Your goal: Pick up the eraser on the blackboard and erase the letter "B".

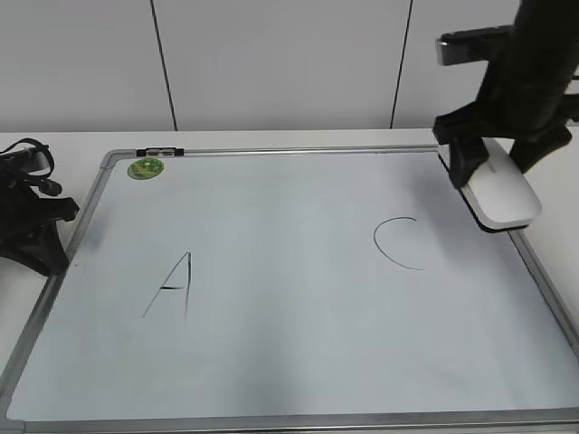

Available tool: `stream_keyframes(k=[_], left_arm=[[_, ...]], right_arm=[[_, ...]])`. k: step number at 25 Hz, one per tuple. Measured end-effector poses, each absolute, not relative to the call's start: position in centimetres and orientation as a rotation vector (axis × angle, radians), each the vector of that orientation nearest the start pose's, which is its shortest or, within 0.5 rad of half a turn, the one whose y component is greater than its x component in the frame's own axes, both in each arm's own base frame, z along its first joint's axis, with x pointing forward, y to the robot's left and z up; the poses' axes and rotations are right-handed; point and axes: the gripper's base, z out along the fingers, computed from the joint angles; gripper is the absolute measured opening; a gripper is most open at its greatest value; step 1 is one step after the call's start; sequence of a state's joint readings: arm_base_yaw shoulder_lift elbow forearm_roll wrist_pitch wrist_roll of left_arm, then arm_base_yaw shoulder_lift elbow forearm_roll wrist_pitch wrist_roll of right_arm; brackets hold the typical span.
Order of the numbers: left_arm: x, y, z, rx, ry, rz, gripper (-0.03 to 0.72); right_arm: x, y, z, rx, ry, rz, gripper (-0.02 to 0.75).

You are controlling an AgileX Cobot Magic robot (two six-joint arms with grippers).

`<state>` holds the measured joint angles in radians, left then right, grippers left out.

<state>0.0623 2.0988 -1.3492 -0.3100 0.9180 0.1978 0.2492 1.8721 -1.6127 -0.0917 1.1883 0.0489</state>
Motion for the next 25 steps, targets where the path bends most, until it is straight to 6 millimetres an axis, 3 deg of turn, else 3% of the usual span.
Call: stream_keyframes(k=[5, 10, 15, 25], left_arm=[[38.9, 0.2, 12.2, -0.085, 3.095, -0.38, 0.099], [38.9, 0.2, 12.2, -0.084, 3.095, -0.379, 0.102], [38.9, 0.2, 12.2, -0.083, 3.096, -0.377, 0.104], [38.9, 0.2, 12.2, -0.082, 3.096, -0.376, 0.112]], right_arm=[[37.7, 4.8, 24.5, -0.148, 2.946, -0.035, 0.537], [37.6, 2.0, 22.6, -0.039, 2.944, -0.033, 0.537], [37.9, 1.6, 21.9, -0.022, 2.925, -0.032, 0.537], [39.2, 1.7, 18.1, -0.022, 2.954, -0.025, 0.537]])
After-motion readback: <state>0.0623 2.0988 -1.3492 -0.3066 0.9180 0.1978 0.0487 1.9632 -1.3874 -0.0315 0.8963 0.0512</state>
